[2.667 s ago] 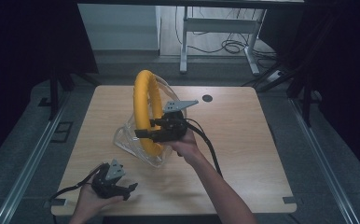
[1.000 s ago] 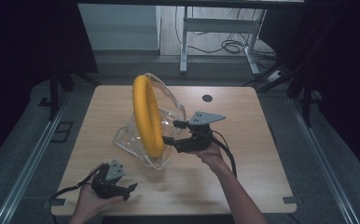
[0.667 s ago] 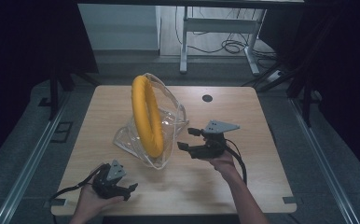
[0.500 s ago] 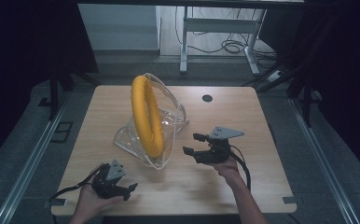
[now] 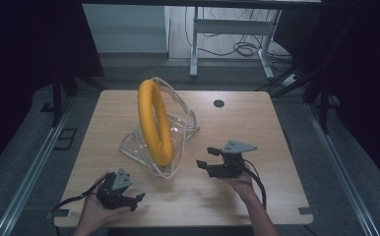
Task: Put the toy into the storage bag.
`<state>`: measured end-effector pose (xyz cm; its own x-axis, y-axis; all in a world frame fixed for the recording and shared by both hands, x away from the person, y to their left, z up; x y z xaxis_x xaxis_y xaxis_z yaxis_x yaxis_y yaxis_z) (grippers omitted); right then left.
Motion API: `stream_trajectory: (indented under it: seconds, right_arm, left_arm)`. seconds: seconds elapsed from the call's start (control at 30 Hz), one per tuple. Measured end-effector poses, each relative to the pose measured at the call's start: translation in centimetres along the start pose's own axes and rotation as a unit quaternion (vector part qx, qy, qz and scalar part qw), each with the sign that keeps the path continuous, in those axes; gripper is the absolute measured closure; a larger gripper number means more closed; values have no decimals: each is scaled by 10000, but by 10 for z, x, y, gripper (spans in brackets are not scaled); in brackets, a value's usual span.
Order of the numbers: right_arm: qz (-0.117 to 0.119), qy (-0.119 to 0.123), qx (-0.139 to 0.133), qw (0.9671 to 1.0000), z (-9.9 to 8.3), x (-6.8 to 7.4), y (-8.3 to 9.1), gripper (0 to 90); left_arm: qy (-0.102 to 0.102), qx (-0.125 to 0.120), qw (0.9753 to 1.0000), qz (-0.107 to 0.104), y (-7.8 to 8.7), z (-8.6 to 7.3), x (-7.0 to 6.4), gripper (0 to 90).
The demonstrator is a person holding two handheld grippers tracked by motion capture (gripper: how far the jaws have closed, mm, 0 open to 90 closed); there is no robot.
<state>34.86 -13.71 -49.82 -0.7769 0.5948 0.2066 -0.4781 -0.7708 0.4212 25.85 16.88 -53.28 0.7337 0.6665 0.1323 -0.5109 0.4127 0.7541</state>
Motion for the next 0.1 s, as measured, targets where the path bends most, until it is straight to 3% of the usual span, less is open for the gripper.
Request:
stream_trajectory:
  seconds: [0.1]
  right_arm:
    - [38,80,110,9999,-3,1,-1,301]
  left_arm:
    - [-4,-4,10000,2,0,0,0,160]
Point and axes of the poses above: each handheld gripper's, and its own axes: y roughly backward along the jaws, z roughly out of its top, x roughly to its left, the point moved 5 cm from there along -y, roughly forward along the jaws, and after that the axes turned 4 degrees about -y, right-handed, at the moved point
